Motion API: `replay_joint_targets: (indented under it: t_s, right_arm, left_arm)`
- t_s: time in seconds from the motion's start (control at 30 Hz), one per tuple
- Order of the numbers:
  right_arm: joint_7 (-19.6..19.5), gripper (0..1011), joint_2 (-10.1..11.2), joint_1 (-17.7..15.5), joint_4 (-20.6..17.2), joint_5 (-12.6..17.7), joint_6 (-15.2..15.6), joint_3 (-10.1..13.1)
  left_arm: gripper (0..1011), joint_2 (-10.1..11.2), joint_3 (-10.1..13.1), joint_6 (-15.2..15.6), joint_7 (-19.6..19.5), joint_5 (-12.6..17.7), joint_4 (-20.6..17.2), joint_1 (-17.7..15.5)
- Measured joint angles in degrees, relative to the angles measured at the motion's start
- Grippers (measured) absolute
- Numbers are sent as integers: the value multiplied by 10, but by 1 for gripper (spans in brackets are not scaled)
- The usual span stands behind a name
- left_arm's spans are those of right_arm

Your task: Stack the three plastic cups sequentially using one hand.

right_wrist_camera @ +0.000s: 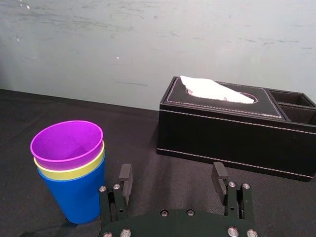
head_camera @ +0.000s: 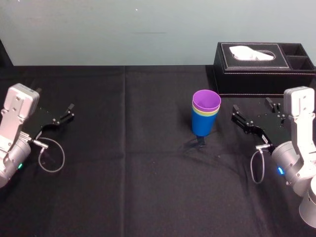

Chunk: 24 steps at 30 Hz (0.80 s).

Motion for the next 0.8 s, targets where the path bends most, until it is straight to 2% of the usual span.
replay_joint_targets:
  t_s: [0.8]
  right_arm:
    - [-1,1003,0,0,0,0,0,0]
  left_arm:
    - [1011,0,0,0,0,0,0,0]
